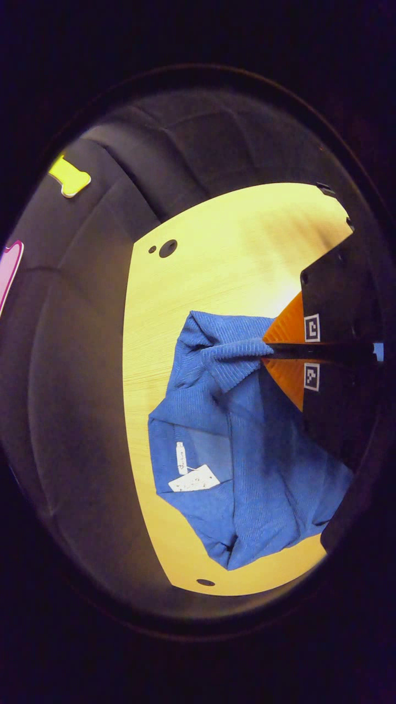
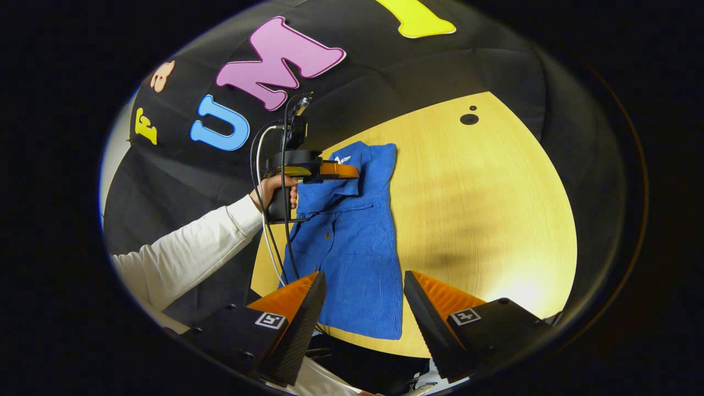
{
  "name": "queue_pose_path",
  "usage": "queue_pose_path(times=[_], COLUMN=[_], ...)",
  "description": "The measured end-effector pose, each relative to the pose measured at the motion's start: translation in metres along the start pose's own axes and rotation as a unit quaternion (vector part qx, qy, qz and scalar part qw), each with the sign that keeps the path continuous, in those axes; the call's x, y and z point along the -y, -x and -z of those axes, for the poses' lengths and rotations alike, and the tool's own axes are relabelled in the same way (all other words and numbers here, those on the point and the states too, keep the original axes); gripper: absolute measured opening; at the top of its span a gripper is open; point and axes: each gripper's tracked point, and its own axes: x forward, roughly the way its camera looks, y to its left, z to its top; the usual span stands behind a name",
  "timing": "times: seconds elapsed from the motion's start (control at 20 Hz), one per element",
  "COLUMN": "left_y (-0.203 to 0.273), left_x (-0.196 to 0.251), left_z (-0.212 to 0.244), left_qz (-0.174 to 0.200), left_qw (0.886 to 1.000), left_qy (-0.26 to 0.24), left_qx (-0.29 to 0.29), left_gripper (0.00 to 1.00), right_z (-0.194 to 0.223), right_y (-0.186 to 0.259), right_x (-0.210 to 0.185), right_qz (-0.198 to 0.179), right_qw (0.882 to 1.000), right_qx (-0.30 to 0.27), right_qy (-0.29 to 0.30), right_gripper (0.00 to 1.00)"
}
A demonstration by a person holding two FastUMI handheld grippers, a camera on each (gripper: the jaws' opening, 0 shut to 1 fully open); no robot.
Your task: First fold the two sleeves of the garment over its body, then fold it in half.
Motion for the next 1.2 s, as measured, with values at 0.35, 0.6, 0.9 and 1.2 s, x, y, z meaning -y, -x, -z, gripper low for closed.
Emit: queue_pose_path(times=[0.35,0.6,0.9,1.2], left_y=[-0.002,0.041,0.132,0.191], left_x=[0.045,0.009,-0.126,-0.224], left_z=[-0.003,0.01,0.107,0.261], left_qz=[0.112,0.072,-0.028,-0.093], left_qw=[0.993,0.996,0.995,0.991], left_qy=[0.045,0.038,0.092,0.089], left_qx=[0.001,0.022,0.012,-0.034], left_gripper=[0.41,0.8,0.89,0.85], right_z=[0.007,0.013,0.043,0.09], right_y=[-0.016,-0.032,-0.069,-0.093], right_x=[0.022,0.025,0.006,-0.011], right_qz=[0.007,0.012,0.042,0.083], right_qw=[1.0,0.999,0.996,0.99], right_qx=[-0.018,-0.032,-0.072,-0.109], right_qy=[-0.017,-0.021,0.025,0.031], right_gripper=[0.92,0.92,0.92,0.95])
